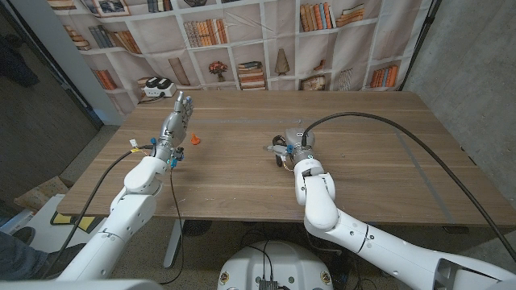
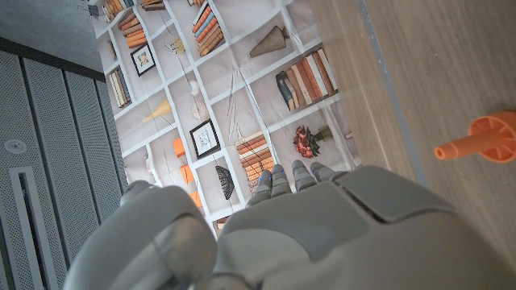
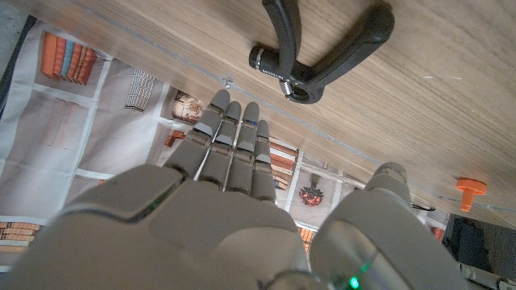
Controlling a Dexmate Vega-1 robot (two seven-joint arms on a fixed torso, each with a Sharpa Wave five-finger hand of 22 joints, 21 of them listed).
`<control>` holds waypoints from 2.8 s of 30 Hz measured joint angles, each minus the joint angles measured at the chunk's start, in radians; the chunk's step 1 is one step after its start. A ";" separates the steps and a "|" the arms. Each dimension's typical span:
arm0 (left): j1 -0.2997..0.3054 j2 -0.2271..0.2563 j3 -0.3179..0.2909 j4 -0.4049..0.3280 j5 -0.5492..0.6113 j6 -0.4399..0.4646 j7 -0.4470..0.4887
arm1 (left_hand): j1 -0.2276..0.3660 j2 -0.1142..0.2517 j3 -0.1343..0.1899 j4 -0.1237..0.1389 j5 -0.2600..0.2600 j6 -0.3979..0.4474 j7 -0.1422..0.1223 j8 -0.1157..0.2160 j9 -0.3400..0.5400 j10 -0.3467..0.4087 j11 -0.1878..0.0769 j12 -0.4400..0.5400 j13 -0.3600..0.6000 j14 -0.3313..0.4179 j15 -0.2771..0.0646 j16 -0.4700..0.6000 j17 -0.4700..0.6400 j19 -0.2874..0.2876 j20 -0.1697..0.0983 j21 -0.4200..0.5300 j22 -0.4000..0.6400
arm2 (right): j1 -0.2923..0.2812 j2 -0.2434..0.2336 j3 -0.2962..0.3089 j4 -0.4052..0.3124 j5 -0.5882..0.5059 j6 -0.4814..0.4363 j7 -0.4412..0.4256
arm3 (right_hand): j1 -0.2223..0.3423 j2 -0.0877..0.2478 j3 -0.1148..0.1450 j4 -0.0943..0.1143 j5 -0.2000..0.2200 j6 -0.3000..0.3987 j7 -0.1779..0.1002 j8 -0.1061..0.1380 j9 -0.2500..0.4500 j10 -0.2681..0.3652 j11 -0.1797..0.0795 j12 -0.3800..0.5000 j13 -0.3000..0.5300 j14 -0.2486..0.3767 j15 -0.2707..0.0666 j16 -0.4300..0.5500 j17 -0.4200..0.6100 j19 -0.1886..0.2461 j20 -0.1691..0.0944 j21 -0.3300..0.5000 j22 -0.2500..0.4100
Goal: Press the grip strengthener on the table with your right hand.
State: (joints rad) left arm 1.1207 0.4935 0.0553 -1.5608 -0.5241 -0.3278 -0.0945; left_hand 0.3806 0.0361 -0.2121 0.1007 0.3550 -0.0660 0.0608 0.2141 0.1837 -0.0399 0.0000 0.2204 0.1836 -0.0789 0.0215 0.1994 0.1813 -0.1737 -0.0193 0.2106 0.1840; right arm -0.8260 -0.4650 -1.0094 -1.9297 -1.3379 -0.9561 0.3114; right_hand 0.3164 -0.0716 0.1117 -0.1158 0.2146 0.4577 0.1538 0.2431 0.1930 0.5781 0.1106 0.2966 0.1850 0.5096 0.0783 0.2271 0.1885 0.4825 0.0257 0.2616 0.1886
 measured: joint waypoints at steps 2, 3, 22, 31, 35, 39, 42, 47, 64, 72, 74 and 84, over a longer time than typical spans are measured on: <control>0.001 0.000 -0.001 0.000 0.000 0.000 0.000 | 0.000 0.000 0.000 0.000 0.000 0.000 0.000 0.000 0.000 0.000 0.000 0.000 0.000 0.000 0.000 0.000 0.000 0.000 0.000 0.000 0.000 | 0.001 0.007 0.000 0.009 -0.007 -0.001 0.004 | 0.000 0.000 0.000 0.000 0.000 0.004 0.004 0.000 0.000 0.001 0.001 0.000 0.000 0.008 -0.002 0.000 0.000 0.007 0.007 0.000 0.000; 0.001 0.000 -0.002 0.000 0.000 0.000 0.001 | 0.000 0.000 0.000 0.000 0.000 0.000 0.000 0.000 0.000 0.000 0.000 0.000 0.000 0.000 0.000 0.000 0.000 0.000 0.000 0.000 0.000 | 0.002 0.019 0.001 0.027 -0.016 -0.004 0.009 | 0.000 0.000 0.000 0.000 0.004 0.004 0.004 0.000 0.000 0.001 0.001 0.000 0.000 0.009 -0.002 0.000 0.000 0.006 0.006 0.000 0.000; -0.002 0.001 -0.009 0.008 -0.004 0.000 0.000 | 0.003 0.003 -0.007 0.001 0.000 0.000 0.000 -0.004 0.000 0.000 0.000 0.000 0.000 0.000 0.000 -0.004 0.000 0.000 0.000 0.000 0.000 | 0.014 0.087 -0.004 0.125 -0.095 -0.023 0.084 | 0.000 0.000 0.000 0.000 0.004 0.018 0.007 0.000 0.000 0.017 -0.004 0.000 0.000 0.027 0.005 0.000 0.000 0.028 0.017 0.005 0.000; -0.002 0.001 -0.013 0.009 -0.005 0.005 -0.003 | 0.008 0.008 -0.008 0.000 0.000 0.000 0.000 -0.004 0.000 0.000 0.000 0.000 0.000 0.000 0.000 -0.004 0.000 0.000 0.000 0.000 0.000 | 0.014 0.109 -0.010 0.160 -0.120 -0.023 0.105 | 0.014 0.014 0.003 -0.003 0.008 0.018 0.007 0.000 0.000 0.017 -0.004 -0.001 0.000 0.027 0.005 0.000 0.000 0.028 0.017 0.005 0.000; -0.002 0.002 -0.014 0.009 -0.006 0.006 -0.005 | 0.008 0.008 -0.008 0.000 -0.004 0.000 0.000 -0.004 0.000 0.000 0.000 0.000 0.000 0.000 0.000 -0.004 0.000 0.000 0.000 0.000 0.000 | 0.014 0.115 -0.013 0.175 -0.128 -0.023 0.108 | 0.046 0.023 0.017 -0.017 0.008 0.017 0.006 -0.008 0.000 0.017 -0.004 -0.009 0.000 0.031 0.002 0.000 0.000 0.028 0.017 0.005 0.000; -0.004 0.002 -0.016 0.011 -0.007 0.007 -0.008 | 0.008 0.008 -0.008 0.000 -0.004 0.002 -0.002 -0.004 0.000 0.000 0.000 0.000 0.000 0.000 0.000 -0.004 0.000 0.000 0.000 0.000 0.000 | 0.014 0.123 -0.015 0.192 -0.141 -0.023 0.111 | 0.096 0.029 0.034 -0.034 0.015 0.014 0.003 -0.008 0.005 0.014 -0.007 -0.012 0.000 0.038 -0.005 -0.006 0.000 0.032 0.013 0.005 0.000; -0.004 0.002 -0.017 0.012 -0.008 0.007 -0.009 | 0.008 0.008 -0.008 0.000 -0.004 0.005 -0.005 -0.004 0.000 0.003 0.003 0.000 0.000 0.000 0.000 -0.004 0.000 0.000 0.000 0.000 0.000 | 0.014 0.128 -0.017 0.202 -0.147 -0.023 0.114 | 0.121 0.032 0.040 -0.040 0.015 0.014 0.003 -0.008 0.005 0.014 -0.007 -0.016 0.000 0.044 -0.008 -0.007 -0.003 0.035 0.010 0.005 0.000; -0.006 0.001 -0.018 0.017 -0.012 0.007 -0.015 | 0.008 0.008 -0.008 0.000 -0.004 0.009 -0.002 -0.004 0.000 0.005 0.005 0.000 0.000 0.000 0.000 -0.004 0.000 0.000 0.000 0.000 0.000 | 0.016 0.134 -0.019 0.218 -0.153 -0.026 0.115 | 0.159 0.032 0.052 -0.051 0.019 0.008 -0.002 -0.016 0.005 0.006 -0.015 -0.023 0.000 0.053 -0.018 -0.007 -0.003 0.039 0.006 0.005 0.000; -0.022 -0.013 -0.021 0.044 -0.037 0.009 -0.065 | 0.013 0.013 -0.015 0.001 -0.004 0.016 -0.005 -0.004 0.000 0.011 0.000 0.000 0.000 0.004 0.004 -0.004 0.000 0.000 0.000 0.000 0.000 | 0.023 0.146 -0.024 0.252 -0.181 -0.050 0.154 | 0.268 0.031 0.071 -0.062 0.026 0.003 -0.008 -0.016 0.010 0.026 -0.034 -0.023 0.000 0.082 -0.046 -0.007 -0.003 0.069 -0.002 0.005 0.005; -0.027 -0.020 -0.022 0.049 -0.037 0.011 -0.076 | 0.013 0.013 -0.015 0.001 -0.004 0.016 -0.005 -0.004 0.000 0.011 0.000 0.000 0.000 0.008 0.000 -0.004 0.000 0.000 0.000 0.000 0.000 | 0.028 0.147 -0.023 0.264 -0.204 -0.053 0.180 | 0.320 0.042 0.092 -0.064 0.031 0.007 -0.012 -0.016 0.009 0.031 -0.040 -0.027 0.000 0.091 -0.056 -0.013 -0.002 0.075 -0.008 0.005 0.005; -0.027 -0.020 -0.022 0.050 -0.037 0.012 -0.079 | 0.013 0.013 -0.015 0.001 -0.004 0.016 -0.005 -0.004 0.000 0.011 0.000 -0.002 0.000 0.008 0.000 -0.004 0.000 0.000 0.000 0.000 0.000 | 0.030 0.147 -0.022 0.268 -0.204 -0.053 0.185 | 0.333 0.044 0.092 -0.064 0.031 0.010 -0.015 -0.016 0.009 0.031 -0.040 -0.027 0.000 0.091 -0.056 -0.013 -0.002 0.075 -0.009 0.005 0.005; -0.034 -0.026 -0.022 0.057 -0.034 0.016 -0.084 | 0.013 0.013 -0.020 0.001 -0.008 0.016 -0.005 -0.004 0.000 0.015 -0.004 -0.008 0.000 0.008 0.000 -0.004 0.000 0.000 0.000 0.000 0.000 | 0.039 0.147 -0.015 0.288 -0.232 -0.045 0.234 | 0.349 0.043 0.101 -0.065 0.031 0.011 -0.016 -0.016 0.015 0.037 -0.045 -0.027 0.000 0.096 -0.061 -0.013 -0.002 0.082 -0.015 0.005 0.005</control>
State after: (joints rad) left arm 1.0872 0.4678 0.0331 -1.5039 -0.5584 -0.3117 -0.1782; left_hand 0.3936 0.0493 -0.2324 0.1017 0.3474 -0.0498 0.0553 0.2104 0.1838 -0.0253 -0.0040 0.2125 0.1836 -0.0713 0.0215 0.1957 0.1816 -0.1737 -0.0194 0.2106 0.1840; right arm -0.7869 -0.3176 -1.0245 -1.6420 -1.5699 -1.0015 0.5451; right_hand 0.6659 -0.0282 0.2129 -0.1807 0.2452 0.4691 0.1376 0.2275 0.2076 0.6148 0.0657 0.2696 0.1849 0.6061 0.0176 0.2144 0.1861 0.5643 0.0106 0.2664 0.1934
